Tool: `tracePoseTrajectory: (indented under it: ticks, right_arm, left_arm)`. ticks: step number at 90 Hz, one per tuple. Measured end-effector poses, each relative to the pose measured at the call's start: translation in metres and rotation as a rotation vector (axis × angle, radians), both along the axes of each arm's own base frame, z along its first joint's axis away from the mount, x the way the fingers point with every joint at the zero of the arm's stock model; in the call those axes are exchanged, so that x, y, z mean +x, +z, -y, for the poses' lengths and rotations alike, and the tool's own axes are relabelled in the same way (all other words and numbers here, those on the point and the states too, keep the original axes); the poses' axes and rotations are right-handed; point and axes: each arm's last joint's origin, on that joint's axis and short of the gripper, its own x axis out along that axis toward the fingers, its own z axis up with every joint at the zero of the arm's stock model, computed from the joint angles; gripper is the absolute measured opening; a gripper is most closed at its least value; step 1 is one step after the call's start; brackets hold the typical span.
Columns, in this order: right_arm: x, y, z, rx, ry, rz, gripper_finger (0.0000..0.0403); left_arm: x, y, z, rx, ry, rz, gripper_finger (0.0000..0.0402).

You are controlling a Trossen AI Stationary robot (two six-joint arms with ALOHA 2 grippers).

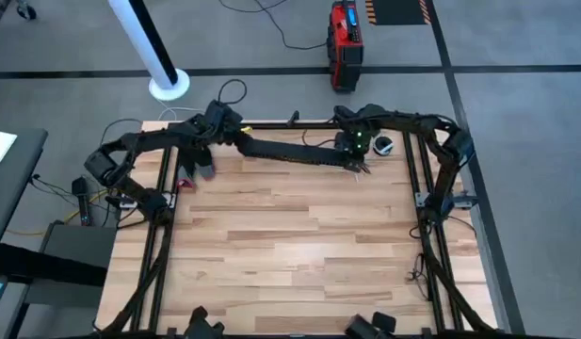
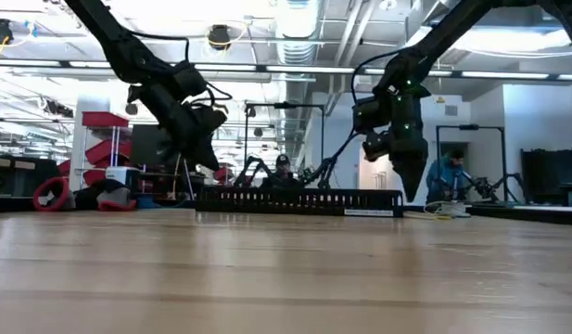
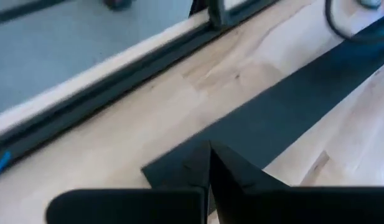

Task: Ziptie cables
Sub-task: Close the black cable duct

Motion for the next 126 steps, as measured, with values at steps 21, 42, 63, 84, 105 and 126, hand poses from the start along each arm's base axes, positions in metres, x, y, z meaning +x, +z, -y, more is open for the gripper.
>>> tracePoseTrajectory:
  ticks: [21,42,63,84,105,126]
  right_arm:
    - [-0.009,0.0,0.004,-0.105,0.006,-0.154,0.0038]
    - [-0.008,0.001,0.024,-0.241,-0.013,-0.073,0.0007]
    - [-0.002,0.004,0.044,-0.264,-0.053,0.166,0.0001]
    - [0.011,-0.001,0.035,-0.247,0.001,0.269,0.0]
    - [0.02,-0.003,0.025,-0.198,0.035,0.317,0.0]
    - [0.019,-0.004,0.023,-0.166,0.027,0.315,0.0]
  left_arm:
    - [0.003,0.006,-0.006,0.115,-0.058,0.033,0.0]
    - [-0.005,0.007,-0.013,0.189,-0.097,-0.013,0.0]
    - [-0.007,-0.003,-0.02,0.182,-0.128,-0.032,0.0]
    - [0.006,-0.029,-0.038,0.097,-0.138,-0.062,0.0]
    - [0.022,-0.039,-0.043,-0.005,-0.221,-0.029,0.0]
    - [0.026,-0.038,-0.025,-0.091,-0.263,-0.089,0.0]
